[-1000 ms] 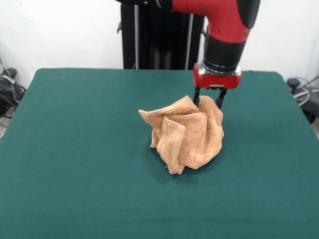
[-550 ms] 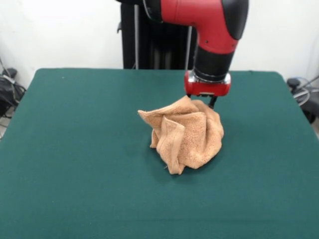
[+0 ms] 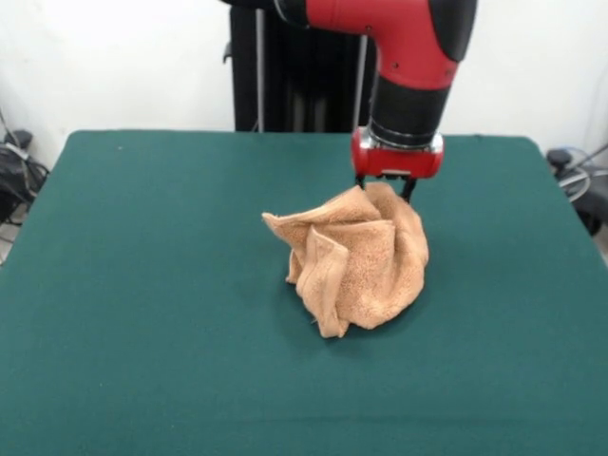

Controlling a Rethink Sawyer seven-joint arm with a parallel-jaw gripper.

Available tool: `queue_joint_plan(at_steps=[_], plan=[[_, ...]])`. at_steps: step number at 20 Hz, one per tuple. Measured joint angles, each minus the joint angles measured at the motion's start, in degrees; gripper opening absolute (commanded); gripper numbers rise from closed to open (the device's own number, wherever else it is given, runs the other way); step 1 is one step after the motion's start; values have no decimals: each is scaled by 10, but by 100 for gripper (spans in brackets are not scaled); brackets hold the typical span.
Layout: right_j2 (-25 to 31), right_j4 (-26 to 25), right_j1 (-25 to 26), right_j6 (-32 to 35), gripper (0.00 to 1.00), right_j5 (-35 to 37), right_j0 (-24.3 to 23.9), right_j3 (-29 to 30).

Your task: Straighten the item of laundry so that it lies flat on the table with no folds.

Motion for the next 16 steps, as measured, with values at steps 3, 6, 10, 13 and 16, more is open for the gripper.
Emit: queue_joint_plan(at_steps=[3, 6, 10, 13, 16], plan=[[0, 0, -10, 0, 100, 0, 0, 1], [0, 0, -15, 0, 0, 0, -1, 1], [0, 0, -21, 0, 0, 0, 1, 3], [0, 0, -22, 0, 0, 0, 3, 4], [0, 0, -22, 0, 0, 0, 6, 4]])
